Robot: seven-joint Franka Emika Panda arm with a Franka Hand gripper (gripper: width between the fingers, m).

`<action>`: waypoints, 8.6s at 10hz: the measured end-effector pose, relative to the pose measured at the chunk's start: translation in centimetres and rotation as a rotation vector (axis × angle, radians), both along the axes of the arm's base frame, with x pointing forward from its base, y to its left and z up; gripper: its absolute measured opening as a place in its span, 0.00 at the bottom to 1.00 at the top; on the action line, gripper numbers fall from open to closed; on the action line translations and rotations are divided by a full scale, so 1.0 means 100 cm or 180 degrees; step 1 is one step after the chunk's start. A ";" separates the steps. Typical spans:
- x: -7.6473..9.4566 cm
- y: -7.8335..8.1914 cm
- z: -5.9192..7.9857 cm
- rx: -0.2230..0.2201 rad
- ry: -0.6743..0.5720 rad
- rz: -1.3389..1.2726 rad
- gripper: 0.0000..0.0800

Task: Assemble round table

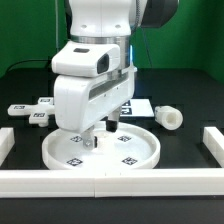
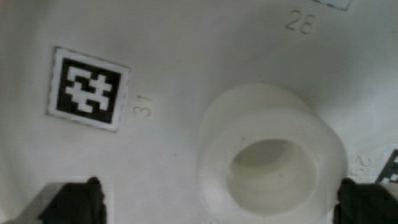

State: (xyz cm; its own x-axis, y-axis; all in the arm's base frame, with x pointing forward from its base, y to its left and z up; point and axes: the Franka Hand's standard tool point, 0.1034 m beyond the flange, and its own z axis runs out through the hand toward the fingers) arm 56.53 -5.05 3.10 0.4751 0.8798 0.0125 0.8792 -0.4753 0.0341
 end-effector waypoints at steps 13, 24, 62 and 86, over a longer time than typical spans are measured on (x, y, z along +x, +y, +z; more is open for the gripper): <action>-0.021 0.002 -0.018 0.0020 0.0127 -0.0001 0.81; -0.009 0.018 -0.018 0.0035 0.0084 0.0082 0.50; -0.034 0.097 0.065 -0.0041 0.0230 -0.2361 0.81; -0.103 0.140 -0.002 -0.1695 0.2690 -0.2859 0.81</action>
Offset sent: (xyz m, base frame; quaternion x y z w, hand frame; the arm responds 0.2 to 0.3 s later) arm -0.0174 0.0136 0.0221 0.0249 -0.0258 0.0037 0.9993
